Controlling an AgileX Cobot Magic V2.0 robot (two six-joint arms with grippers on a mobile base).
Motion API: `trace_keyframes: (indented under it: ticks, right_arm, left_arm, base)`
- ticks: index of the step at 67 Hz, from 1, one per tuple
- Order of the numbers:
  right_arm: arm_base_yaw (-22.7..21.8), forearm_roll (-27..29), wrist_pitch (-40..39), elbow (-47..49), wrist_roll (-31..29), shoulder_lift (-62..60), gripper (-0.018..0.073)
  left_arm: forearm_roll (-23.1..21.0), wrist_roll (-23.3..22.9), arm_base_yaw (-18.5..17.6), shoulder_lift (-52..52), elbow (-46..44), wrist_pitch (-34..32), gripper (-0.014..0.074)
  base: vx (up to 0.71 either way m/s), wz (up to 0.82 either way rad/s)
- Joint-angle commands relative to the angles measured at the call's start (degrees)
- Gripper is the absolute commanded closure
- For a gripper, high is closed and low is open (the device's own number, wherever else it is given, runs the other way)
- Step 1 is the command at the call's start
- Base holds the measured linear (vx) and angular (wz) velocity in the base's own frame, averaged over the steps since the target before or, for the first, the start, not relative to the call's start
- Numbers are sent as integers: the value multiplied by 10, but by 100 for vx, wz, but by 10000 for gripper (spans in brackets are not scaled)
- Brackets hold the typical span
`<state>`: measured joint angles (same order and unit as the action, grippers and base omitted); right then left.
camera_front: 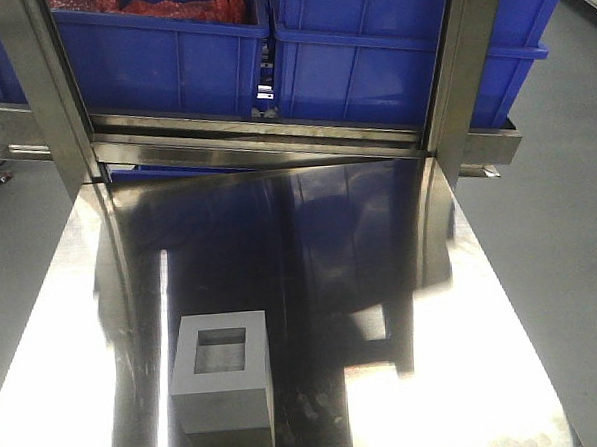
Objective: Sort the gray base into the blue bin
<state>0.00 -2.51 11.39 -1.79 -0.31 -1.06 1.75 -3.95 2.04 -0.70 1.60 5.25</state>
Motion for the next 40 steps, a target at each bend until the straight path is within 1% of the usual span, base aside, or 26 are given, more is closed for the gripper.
trace_keyframes:
  ticks: [1, 40]
  right_arm:
    - [-3, -5, -41, -3, -4, -4, 564]
    - [-3, -5, -42, -3, -4, -5, 564]
  left_arm:
    - [0, -5, -3, -9, -8, -44, 603]
    - [0, -5, -3, -9, -8, -44, 603]
  base:
    - [0, 0]
    - [0, 0]
